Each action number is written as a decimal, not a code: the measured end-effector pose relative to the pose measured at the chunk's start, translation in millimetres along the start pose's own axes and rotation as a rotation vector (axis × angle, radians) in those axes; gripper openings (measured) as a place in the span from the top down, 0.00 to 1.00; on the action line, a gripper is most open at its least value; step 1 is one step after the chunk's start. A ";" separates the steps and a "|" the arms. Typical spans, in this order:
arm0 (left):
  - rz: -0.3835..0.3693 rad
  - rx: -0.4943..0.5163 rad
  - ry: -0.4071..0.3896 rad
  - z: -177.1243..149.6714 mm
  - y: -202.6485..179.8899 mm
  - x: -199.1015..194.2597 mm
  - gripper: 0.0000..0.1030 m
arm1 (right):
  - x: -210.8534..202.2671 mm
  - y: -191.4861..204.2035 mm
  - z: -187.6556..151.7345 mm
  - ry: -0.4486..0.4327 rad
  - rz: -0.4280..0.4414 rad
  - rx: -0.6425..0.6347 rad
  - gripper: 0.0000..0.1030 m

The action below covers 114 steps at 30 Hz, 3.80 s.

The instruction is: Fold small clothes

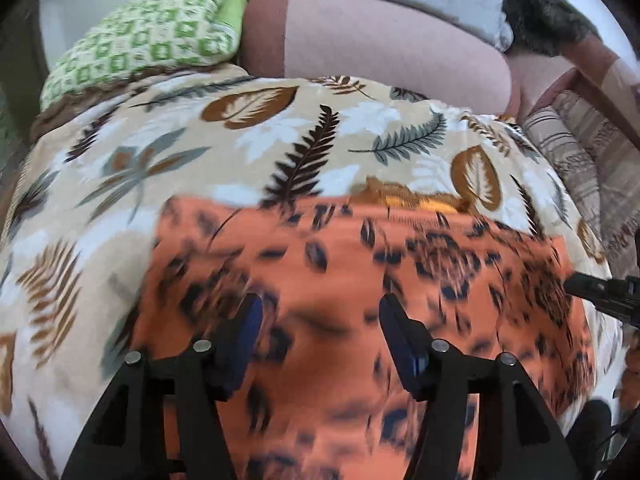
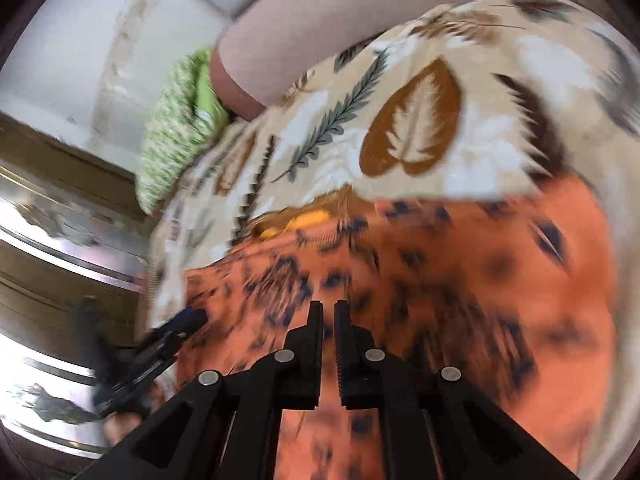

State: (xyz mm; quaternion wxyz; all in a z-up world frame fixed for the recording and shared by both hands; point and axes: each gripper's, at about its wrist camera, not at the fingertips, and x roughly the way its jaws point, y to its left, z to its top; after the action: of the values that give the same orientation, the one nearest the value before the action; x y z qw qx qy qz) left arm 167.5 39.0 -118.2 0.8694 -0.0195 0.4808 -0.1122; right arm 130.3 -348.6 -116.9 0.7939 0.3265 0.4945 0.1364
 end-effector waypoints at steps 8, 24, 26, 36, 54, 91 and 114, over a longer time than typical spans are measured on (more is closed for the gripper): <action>0.100 -0.032 0.038 -73.1 28.8 -10.1 0.28 | -50.0 -68.8 -78.4 -0.103 -0.105 0.184 0.41; 0.088 -0.258 -0.105 -113.1 64.6 -83.4 0.17 | -94.9 -106.7 -145.0 -0.246 0.094 0.475 0.29; 0.068 -0.224 -0.120 -107.2 48.7 -83.3 0.17 | -82.6 -115.2 -153.2 -0.220 0.118 0.515 0.29; 0.049 -0.172 -0.072 -97.9 -17.4 -52.0 0.17 | -65.7 -129.8 -154.1 -0.293 0.128 0.616 0.29; 0.193 0.049 0.053 -96.3 -58.3 4.7 0.16 | -56.3 -115.4 -125.7 -0.297 -0.038 0.528 0.80; -0.050 -0.010 -0.106 -92.0 -22.4 -41.8 0.44 | -13.5 172.4 -60.5 -0.227 -0.114 -0.249 0.88; 0.134 -0.421 -0.259 -156.6 157.3 -158.7 0.32 | 181.7 281.6 -133.8 0.110 -0.017 -0.467 0.87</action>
State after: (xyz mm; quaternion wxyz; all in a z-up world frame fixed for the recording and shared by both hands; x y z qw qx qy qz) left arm -17.7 237.7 -92.6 0.9060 -0.1825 0.3784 0.0515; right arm 129.4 11.8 -99.3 0.8208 0.1221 0.4949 0.2579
